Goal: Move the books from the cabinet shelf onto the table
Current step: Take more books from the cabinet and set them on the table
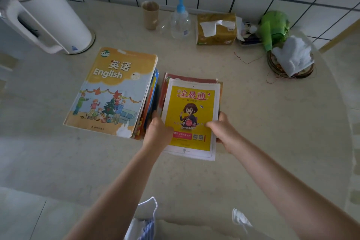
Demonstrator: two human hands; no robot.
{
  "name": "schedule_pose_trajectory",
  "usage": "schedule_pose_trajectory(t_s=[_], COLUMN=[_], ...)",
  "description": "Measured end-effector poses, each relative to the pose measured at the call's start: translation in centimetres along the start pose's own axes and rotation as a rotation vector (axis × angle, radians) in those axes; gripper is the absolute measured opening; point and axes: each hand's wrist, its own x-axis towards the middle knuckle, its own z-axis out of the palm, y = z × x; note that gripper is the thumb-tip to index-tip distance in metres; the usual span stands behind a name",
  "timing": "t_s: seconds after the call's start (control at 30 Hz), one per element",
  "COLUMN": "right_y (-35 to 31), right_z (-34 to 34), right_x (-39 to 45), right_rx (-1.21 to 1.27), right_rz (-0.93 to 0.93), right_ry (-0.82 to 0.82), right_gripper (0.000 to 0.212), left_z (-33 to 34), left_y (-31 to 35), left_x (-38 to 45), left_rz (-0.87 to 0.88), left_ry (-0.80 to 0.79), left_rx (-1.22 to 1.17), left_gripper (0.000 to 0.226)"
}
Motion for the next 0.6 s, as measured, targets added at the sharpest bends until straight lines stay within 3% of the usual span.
schedule_pose_trajectory(t_s=[0.13,0.43,0.6], right_y=[1.1,2.8,4.5], right_z=[0.1,-0.7,-1.8], right_x=[-1.4,-4.4,-7.9], right_rx=[-0.248,-0.238,-0.342], right_rz=[-0.217,-0.237,-0.352], right_ry=[0.008,0.006,0.059], right_gripper=[0.057,0.053,0.059], left_z=[0.4,0.9,2.3], left_y=[-0.2,-0.1,-0.1], left_x=[-1.0,-3.8,-6.3], left_rz=[0.021,0.16,0.301], left_ry=[0.046,0.083,0.152], left_rx=[0.016,0.024,0.13], left_gripper=[0.064,0.087,0.076])
